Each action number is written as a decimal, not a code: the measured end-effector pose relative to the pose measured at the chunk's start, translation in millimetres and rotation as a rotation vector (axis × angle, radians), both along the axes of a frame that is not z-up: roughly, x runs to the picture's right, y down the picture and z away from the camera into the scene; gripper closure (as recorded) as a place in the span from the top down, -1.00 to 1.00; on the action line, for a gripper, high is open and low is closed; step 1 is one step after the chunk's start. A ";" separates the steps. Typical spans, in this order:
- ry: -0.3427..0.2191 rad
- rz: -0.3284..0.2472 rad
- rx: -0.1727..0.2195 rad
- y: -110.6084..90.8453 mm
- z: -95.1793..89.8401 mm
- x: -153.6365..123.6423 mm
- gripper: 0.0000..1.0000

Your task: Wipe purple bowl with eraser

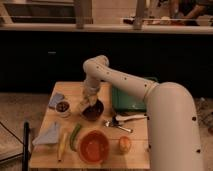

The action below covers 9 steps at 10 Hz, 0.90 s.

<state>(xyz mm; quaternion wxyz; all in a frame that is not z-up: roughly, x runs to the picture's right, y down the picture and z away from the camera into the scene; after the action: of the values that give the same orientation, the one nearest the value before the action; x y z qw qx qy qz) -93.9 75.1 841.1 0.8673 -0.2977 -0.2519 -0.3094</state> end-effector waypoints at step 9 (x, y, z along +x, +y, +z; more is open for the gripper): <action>0.073 0.061 -0.061 32.8 -15.3 75.9 -1.00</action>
<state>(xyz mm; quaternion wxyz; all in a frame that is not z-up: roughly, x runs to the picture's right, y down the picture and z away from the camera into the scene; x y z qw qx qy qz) -18.0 107.9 825.8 0.8754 -0.3271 -0.2385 -0.2642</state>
